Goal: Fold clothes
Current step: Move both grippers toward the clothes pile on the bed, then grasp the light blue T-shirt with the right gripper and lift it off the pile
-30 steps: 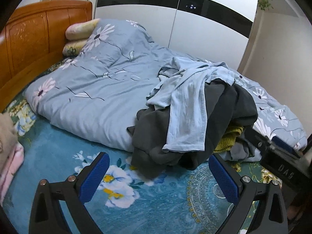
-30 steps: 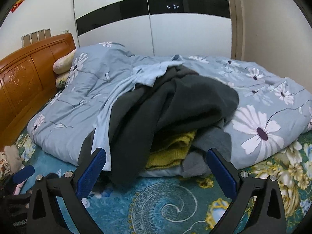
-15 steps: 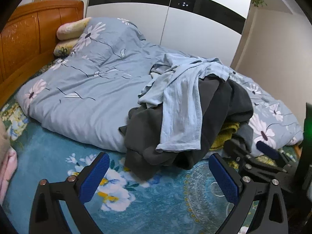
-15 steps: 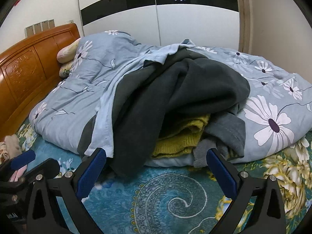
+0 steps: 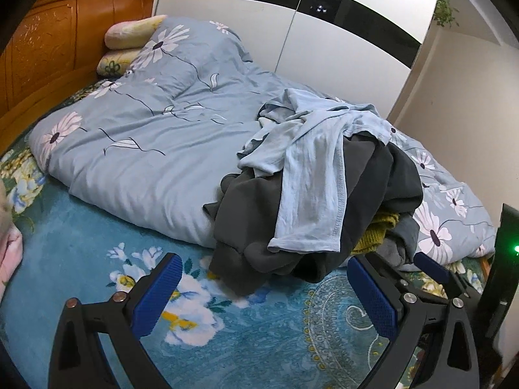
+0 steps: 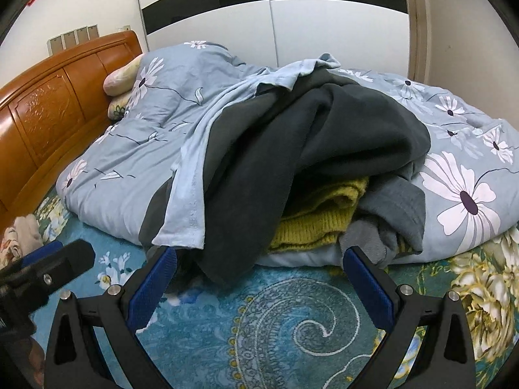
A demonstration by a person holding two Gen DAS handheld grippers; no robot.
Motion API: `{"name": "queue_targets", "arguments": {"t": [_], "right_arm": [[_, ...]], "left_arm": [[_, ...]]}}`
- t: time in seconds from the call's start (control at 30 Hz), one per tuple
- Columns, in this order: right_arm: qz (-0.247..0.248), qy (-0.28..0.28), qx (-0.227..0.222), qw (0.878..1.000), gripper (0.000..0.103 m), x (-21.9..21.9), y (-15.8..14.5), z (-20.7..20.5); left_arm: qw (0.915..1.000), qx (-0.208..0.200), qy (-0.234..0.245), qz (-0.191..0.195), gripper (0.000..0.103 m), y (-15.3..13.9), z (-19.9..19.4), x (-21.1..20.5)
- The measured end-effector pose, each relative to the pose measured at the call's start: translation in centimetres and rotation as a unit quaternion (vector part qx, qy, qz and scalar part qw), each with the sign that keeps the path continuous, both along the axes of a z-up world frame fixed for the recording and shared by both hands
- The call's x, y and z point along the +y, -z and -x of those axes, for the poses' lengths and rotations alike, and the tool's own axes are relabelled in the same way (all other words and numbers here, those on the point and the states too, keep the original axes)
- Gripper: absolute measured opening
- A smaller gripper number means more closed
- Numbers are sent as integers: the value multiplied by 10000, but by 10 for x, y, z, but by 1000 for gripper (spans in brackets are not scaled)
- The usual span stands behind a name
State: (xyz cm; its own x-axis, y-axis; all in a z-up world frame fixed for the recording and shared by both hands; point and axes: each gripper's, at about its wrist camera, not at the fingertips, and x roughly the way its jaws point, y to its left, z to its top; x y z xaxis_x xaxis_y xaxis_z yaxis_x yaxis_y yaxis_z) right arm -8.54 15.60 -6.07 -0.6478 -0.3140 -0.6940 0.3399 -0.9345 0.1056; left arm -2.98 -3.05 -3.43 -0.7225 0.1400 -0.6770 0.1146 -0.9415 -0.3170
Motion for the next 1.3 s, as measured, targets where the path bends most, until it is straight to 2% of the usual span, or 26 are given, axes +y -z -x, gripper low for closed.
{"name": "queue_targets", "arguments": {"t": [0.3,0.77,0.93,1.13,1.17,1.23,1.3], "right_arm": [[-4,-149,61,9999,103,-12,-9,7],[-21,-472,92,9988,99,-60,-36,39],[-67,-387,-37,9992,77,-73,-45,73],[-38,-384,-107,9992,62,-98,-56,120],[-45,-264,-239,9994,61,-101,-51,131],[-47,-20,-502,9987,48,-104,-43,153],[185,313,-720,9967,44,-100,-37,172]], "left_arm": [[9998,-113,-123,104,103,9,1,-9],[9997,-144,-214,53,103,20,1,-35],[9995,-148,-264,24,103,28,-7,-47],[9989,-157,-434,-79,103,37,-18,-70],[9986,-176,-479,-104,103,39,-20,-74],[9980,-219,-568,-176,103,44,-26,-83],[9972,-257,-649,-259,103,49,-32,-92]]}}
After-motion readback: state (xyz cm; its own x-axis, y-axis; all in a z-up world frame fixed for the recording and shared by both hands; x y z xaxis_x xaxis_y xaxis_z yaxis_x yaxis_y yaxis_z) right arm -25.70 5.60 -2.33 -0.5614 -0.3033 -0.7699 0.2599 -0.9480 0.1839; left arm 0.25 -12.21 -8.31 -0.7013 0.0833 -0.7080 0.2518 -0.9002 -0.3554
